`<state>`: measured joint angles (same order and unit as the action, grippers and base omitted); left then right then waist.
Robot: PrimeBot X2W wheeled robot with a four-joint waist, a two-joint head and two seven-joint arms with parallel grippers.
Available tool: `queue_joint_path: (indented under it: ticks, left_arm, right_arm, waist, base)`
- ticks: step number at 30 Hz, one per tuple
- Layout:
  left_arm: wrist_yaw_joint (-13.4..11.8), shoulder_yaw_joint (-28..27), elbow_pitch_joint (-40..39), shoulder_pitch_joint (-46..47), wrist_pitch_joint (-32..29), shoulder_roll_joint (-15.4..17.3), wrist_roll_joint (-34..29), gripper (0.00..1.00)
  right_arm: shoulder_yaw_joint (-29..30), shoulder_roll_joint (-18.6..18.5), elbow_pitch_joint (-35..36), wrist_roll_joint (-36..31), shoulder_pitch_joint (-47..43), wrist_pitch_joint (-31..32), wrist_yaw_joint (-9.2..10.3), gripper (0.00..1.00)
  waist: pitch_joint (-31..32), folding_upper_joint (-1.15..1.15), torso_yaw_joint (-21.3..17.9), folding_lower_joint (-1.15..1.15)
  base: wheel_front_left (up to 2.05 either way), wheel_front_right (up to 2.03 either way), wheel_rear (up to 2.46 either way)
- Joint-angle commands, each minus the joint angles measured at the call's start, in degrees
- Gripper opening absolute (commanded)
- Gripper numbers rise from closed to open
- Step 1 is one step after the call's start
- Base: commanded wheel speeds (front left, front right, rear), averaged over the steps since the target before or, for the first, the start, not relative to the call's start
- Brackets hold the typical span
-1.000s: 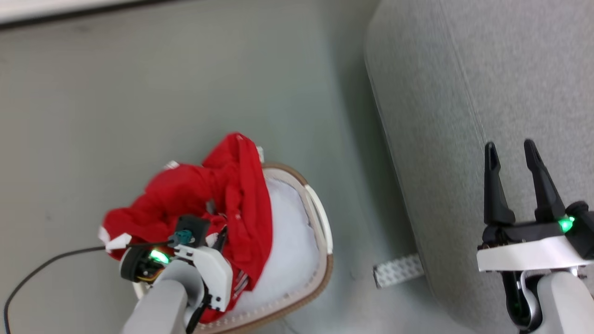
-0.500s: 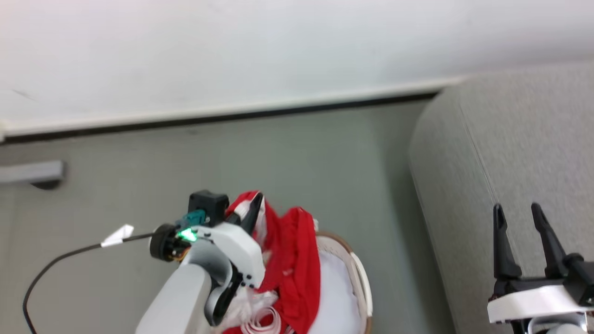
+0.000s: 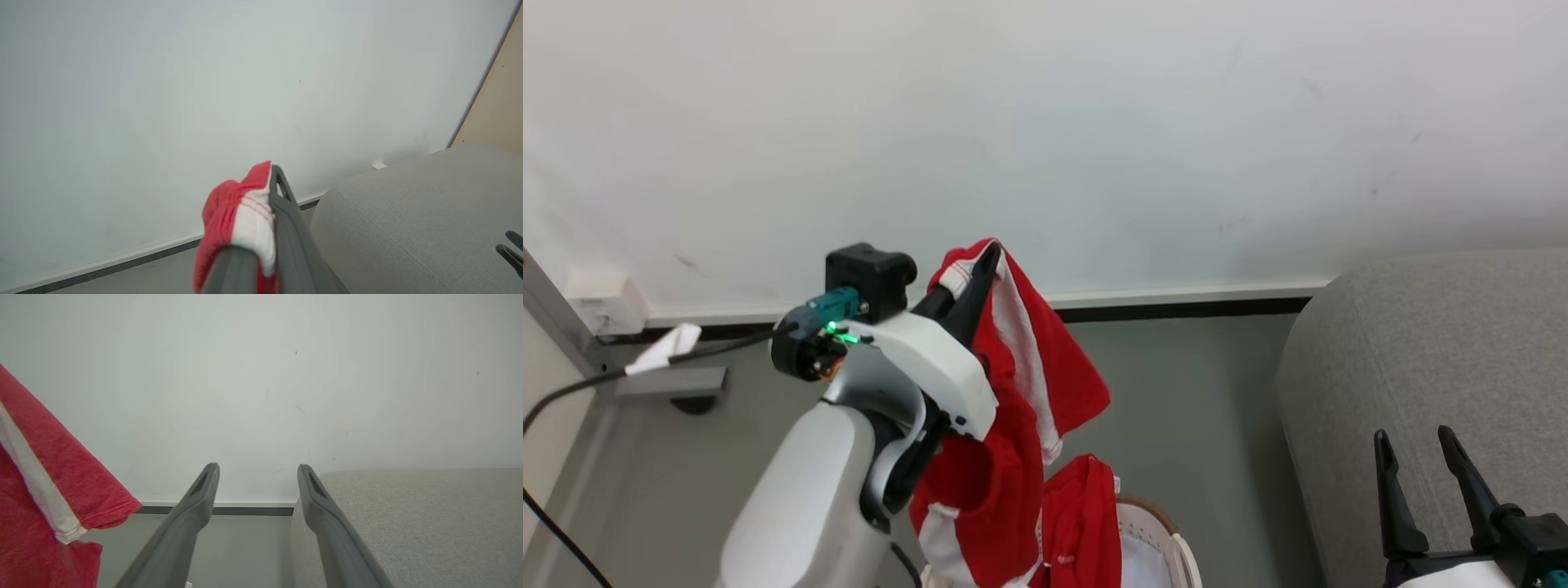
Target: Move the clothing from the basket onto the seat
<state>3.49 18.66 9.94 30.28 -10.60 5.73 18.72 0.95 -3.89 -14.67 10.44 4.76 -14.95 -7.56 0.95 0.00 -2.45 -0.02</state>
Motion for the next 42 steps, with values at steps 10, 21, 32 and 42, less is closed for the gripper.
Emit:
queue_joint_path:
  ticks: [10,21,32,42]
  left_arm:
    - [1.75,-0.39,-4.77,6.06,-6.88,3.31,2.48,0.0]
    - [2.3,0.08,-7.71,6.44,-10.76,5.03,5.25,0.0]
    - [2.37,1.03,-9.62,5.99,-11.53,4.8,6.33,0.0]
    - [2.62,2.99,-10.47,6.32,-11.9,3.96,7.13,0.0]
  right_arm:
    - [-3.82,-2.79,0.32,2.56,-2.39,-0.12,0.13,1.0]
    - [-13.95,-7.31,3.48,8.44,1.5,-0.12,0.13,1.0]
    - [-41.48,-18.34,2.69,19.43,16.82,0.7,0.14,1.0]
    - [-59.21,-16.58,-7.75,24.51,35.21,1.48,0.13,1.0]
  waist:
    - [3.45,0.0,-1.09,0.02]
    - [2.96,0.0,-3.49,0.02]
    - [1.66,0.0,-4.38,0.02]
    - [0.61,0.0,-3.27,0.02]
  base:
    - [0.0,0.0,0.0]
    - [0.0,0.0,0.0]
    - [0.0,0.0,0.0]
    - [0.0,0.0,0.0]
